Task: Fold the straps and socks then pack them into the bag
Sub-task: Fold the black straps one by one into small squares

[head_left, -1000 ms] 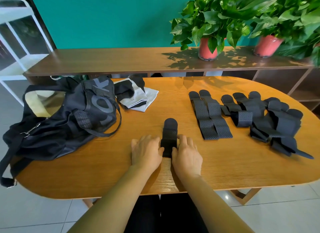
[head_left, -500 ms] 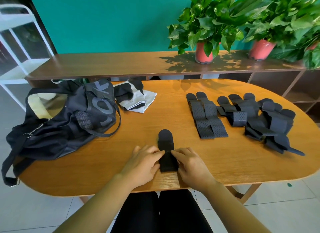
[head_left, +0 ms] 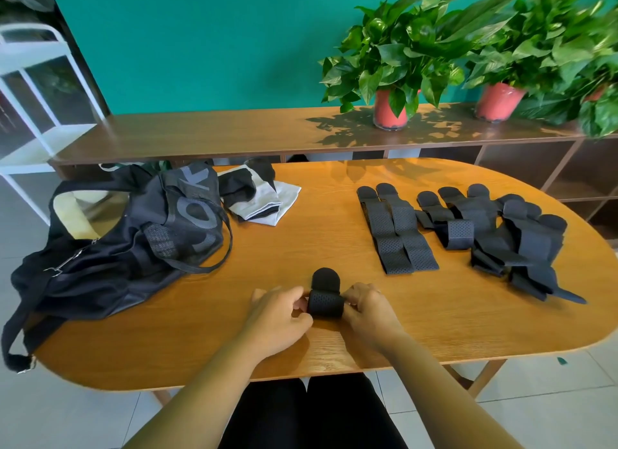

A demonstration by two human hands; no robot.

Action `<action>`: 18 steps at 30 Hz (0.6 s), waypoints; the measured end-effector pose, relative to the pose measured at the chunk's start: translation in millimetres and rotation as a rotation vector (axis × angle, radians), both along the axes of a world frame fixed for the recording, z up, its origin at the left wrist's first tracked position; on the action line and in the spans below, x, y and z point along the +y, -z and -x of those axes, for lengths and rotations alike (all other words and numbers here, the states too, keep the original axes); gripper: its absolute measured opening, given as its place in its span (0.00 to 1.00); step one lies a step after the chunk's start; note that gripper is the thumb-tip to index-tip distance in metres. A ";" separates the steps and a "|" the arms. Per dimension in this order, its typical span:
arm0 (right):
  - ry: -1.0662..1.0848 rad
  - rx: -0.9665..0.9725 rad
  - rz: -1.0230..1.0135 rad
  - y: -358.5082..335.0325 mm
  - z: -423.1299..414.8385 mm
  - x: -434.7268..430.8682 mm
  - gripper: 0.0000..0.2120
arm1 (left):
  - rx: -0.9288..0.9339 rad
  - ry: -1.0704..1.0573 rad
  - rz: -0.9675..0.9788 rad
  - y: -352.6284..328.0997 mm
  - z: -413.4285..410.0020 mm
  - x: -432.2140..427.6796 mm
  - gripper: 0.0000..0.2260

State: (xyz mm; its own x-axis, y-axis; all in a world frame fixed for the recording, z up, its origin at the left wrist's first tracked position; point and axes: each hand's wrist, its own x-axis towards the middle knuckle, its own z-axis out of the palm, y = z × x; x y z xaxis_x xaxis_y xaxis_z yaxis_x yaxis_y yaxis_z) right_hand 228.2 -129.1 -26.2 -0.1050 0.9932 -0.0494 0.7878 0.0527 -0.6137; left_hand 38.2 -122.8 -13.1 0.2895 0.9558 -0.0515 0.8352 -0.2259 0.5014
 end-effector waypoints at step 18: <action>0.223 0.197 -0.104 7.4 8.2 5.7 0.10 | 0.014 -0.168 -0.059 8.3 -17.3 17.4 0.10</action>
State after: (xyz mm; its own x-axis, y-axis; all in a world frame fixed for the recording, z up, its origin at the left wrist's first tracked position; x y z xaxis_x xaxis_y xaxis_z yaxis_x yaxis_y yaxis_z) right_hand 220.0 -123.4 -33.6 0.1182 0.9916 0.0530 0.6534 -0.0375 -0.7561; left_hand 55.5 -105.4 -21.4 0.1248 0.9922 0.0036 0.8707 -0.1113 0.4790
